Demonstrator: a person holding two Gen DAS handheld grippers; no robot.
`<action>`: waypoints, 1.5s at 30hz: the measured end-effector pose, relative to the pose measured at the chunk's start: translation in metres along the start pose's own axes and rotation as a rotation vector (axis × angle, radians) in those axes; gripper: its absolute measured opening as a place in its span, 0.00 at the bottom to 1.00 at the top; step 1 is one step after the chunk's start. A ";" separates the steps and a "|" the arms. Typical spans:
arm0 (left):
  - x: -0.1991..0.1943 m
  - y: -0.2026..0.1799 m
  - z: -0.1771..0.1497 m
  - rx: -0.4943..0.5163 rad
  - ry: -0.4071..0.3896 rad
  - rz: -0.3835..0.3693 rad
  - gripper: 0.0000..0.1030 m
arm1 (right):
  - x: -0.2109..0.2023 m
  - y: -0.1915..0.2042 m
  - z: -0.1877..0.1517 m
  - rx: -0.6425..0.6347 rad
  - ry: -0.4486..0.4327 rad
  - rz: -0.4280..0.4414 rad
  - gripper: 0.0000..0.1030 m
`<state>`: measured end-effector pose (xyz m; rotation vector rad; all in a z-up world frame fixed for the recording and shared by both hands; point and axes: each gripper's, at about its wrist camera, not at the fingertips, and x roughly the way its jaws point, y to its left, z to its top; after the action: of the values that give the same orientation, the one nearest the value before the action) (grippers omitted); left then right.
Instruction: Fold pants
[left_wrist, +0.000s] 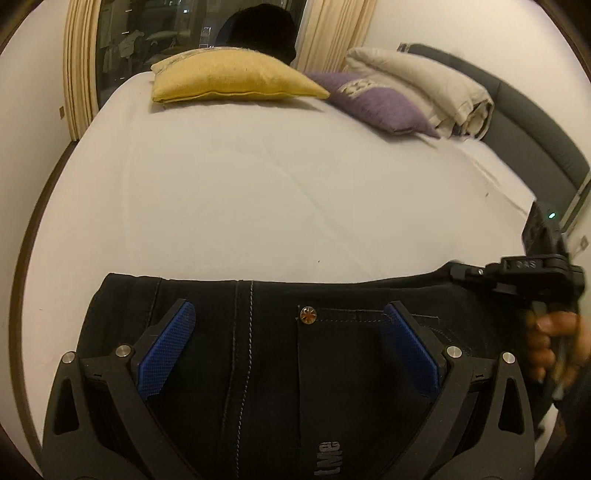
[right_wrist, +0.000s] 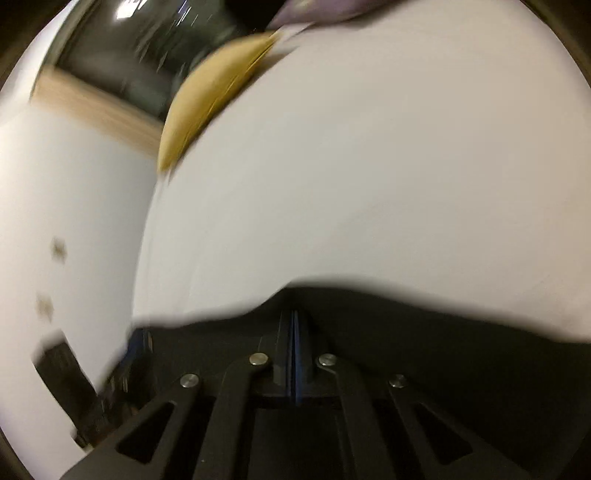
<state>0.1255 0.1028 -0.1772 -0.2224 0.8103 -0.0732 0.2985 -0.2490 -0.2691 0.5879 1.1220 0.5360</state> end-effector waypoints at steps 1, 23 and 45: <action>0.001 0.002 0.000 -0.005 -0.008 -0.010 1.00 | -0.007 -0.007 0.004 0.006 -0.044 -0.044 0.00; -0.060 -0.021 -0.030 0.038 -0.039 0.022 1.00 | -0.211 -0.111 -0.149 0.358 -0.289 -0.207 0.02; -0.095 -0.025 -0.044 0.097 -0.028 0.075 1.00 | -0.195 -0.018 -0.177 0.247 -0.328 -0.095 0.42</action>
<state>0.0292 0.0856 -0.1337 -0.1009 0.7847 -0.0385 0.0682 -0.3621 -0.2073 0.8007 0.9023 0.2087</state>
